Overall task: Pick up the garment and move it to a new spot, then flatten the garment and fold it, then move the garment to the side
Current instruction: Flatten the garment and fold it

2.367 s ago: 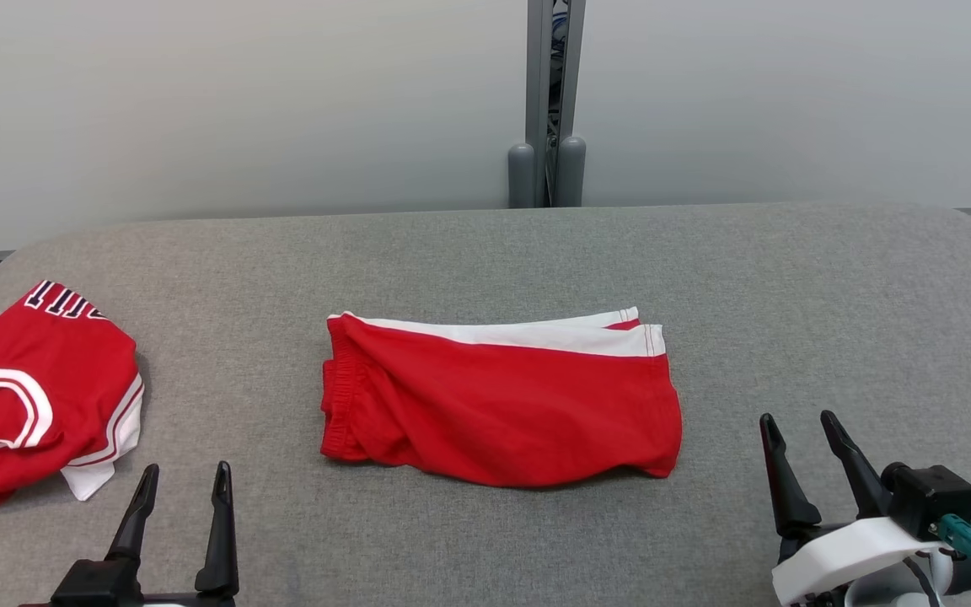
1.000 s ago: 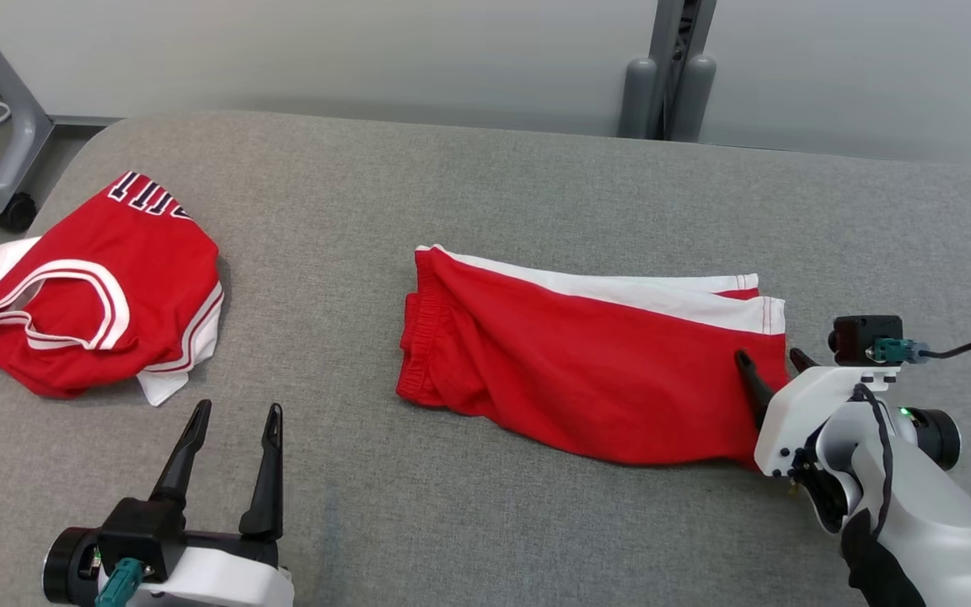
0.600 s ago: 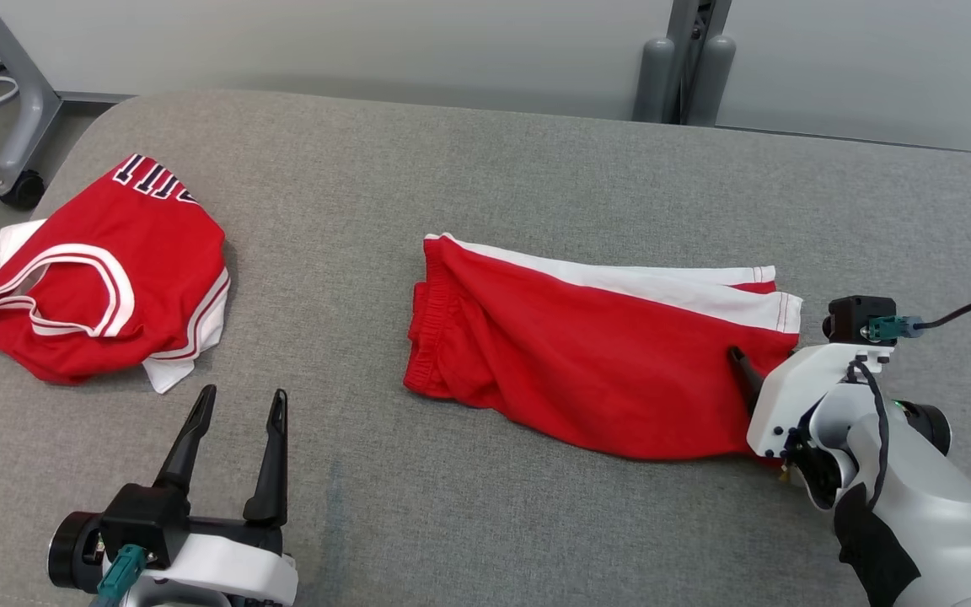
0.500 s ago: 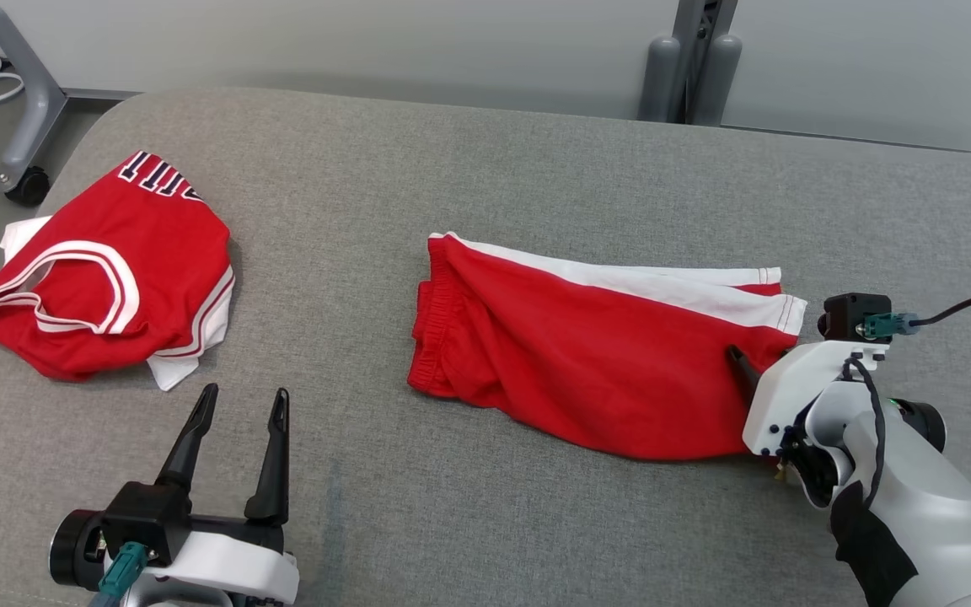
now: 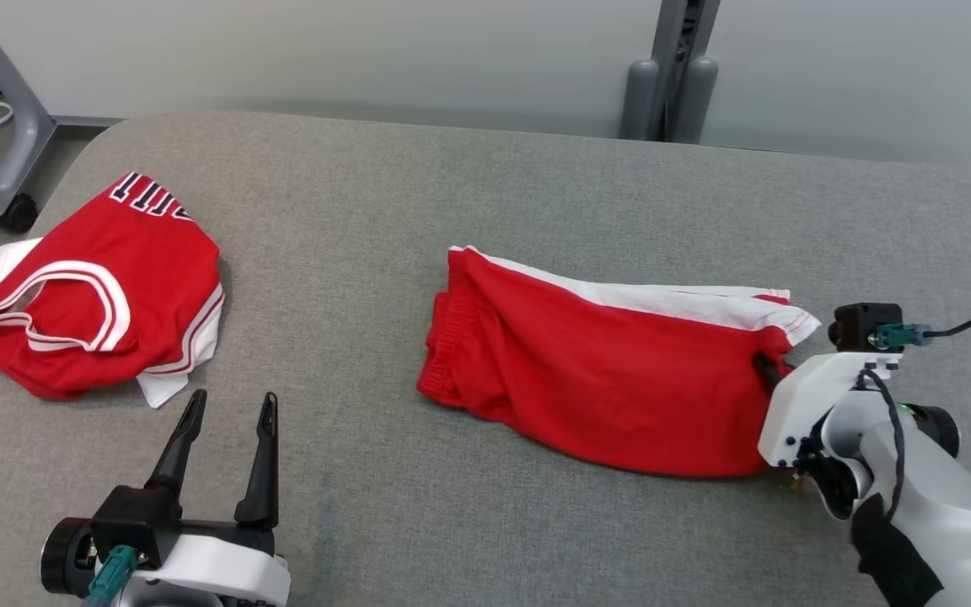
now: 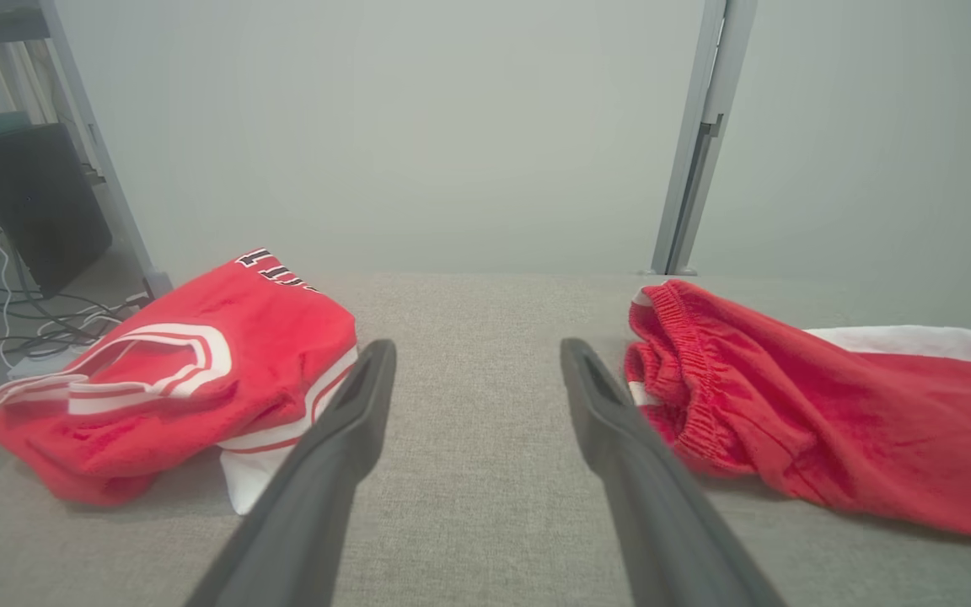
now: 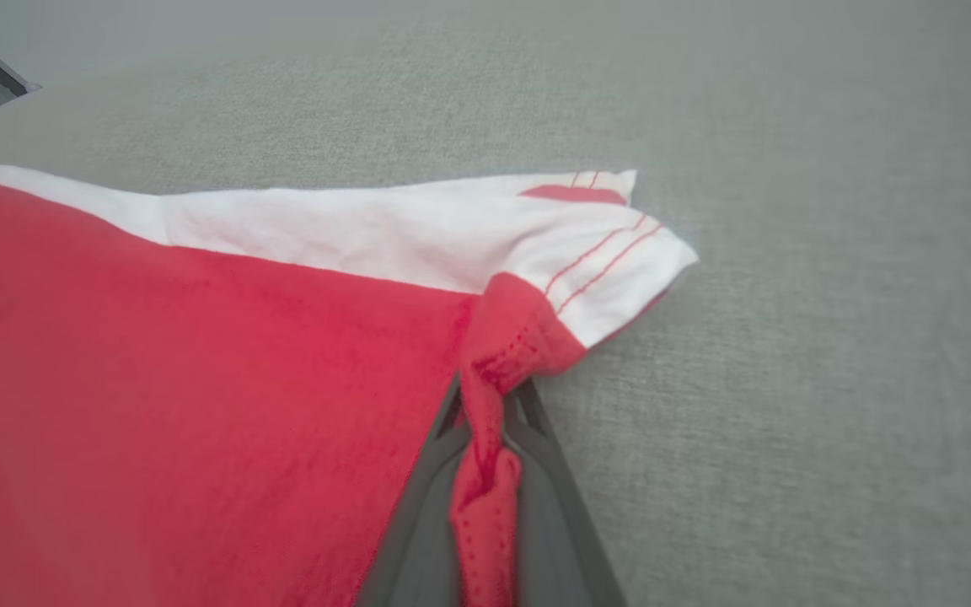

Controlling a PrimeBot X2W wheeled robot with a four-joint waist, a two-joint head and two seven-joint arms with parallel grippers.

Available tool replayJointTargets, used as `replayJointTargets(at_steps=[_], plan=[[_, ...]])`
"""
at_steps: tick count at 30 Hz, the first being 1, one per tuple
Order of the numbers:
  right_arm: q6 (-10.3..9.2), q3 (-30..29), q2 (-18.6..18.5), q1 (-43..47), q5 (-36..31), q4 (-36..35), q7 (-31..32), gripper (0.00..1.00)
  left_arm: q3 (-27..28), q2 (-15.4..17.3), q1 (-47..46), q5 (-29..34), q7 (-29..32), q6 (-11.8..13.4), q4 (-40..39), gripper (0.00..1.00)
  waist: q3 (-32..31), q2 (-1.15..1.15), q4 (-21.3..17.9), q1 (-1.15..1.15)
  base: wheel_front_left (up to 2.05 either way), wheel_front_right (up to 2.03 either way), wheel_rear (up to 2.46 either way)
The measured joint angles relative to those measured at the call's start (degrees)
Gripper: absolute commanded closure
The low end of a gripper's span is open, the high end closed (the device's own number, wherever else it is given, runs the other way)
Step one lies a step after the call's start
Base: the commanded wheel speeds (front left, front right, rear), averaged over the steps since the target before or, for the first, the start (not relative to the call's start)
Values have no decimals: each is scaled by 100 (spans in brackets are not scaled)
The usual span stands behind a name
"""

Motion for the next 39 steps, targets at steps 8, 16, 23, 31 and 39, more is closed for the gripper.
replayJointTargets(at_steps=[8, 16, 23, 31, 39], plan=[[0, 331, -661, 103, 307, -305, 0, 100, -20, -1, 63, 8, 0, 1, -15, 0, -173, 0, -244, 0, 0, 0, 0], [-1, 567, -867, 151, 1411, -1377, 523, 100, -88, -3, 85, -11, 0, 16, -5, 0, -271, 0, -348, 0, 0, 0, 0], [-1, 812, -911, 250, 2626, -2346, 1180, 100, -223, -3, 106, -133, 0, 20, 16, 0, -365, 0, -256, 0, 0, 0, 0], [-1, 995, -547, 224, 3130, -2430, 1227, 100, -475, -3, 62, -253, 0, 57, 33, 0, -387, 0, -13, 0, 0, 0, 0], [-1, 1177, -103, -48, 3174, -1768, 937, 100, -719, -3, -49, -354, 0, 97, 78, 0, -298, 0, 261, 0, 0, 0, 0]])
